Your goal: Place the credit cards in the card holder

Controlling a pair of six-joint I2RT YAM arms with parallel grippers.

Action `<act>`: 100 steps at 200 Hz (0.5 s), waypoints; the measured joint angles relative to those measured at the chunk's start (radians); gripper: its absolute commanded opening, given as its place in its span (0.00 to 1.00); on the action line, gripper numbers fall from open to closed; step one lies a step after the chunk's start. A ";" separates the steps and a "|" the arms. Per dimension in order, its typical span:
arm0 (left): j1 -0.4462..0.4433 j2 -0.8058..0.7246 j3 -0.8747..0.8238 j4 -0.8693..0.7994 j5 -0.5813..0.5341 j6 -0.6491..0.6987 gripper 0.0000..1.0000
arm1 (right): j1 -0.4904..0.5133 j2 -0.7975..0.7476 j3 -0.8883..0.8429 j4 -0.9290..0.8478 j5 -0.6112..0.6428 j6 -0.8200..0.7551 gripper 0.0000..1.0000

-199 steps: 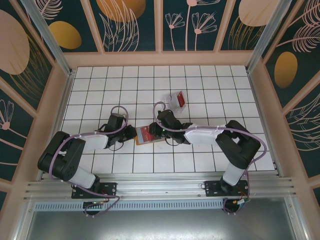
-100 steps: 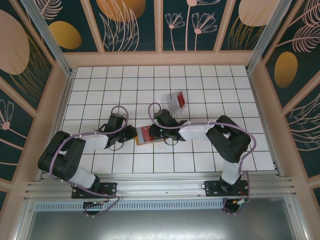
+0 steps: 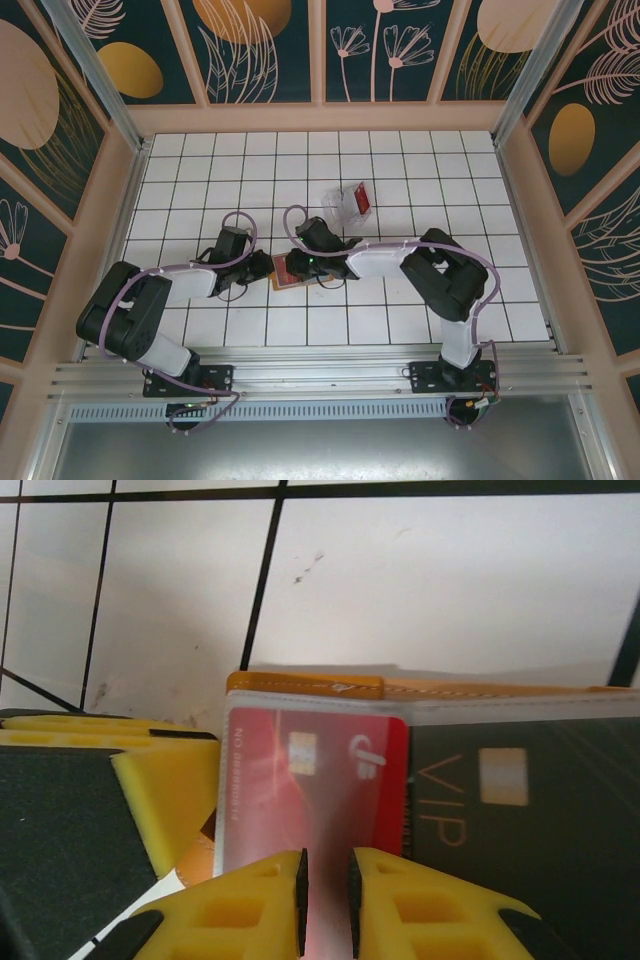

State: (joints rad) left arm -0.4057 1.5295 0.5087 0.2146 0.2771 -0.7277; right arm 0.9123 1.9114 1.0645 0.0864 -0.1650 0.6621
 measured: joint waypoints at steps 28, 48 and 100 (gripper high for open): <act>-0.001 0.000 0.004 -0.006 0.000 0.000 0.21 | -0.002 -0.005 0.001 -0.014 0.000 -0.003 0.23; -0.009 -0.010 0.015 -0.033 -0.005 0.005 0.27 | -0.013 -0.042 -0.010 -0.041 0.008 -0.010 0.26; -0.032 -0.104 0.061 -0.226 -0.035 0.020 0.36 | -0.113 -0.238 -0.135 -0.068 0.009 -0.028 0.34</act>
State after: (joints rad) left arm -0.4377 1.4254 0.5694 -0.0113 0.2420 -0.7078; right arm 0.7990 1.6737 0.9295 0.0185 -0.1558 0.6342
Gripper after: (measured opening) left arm 0.363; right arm 0.326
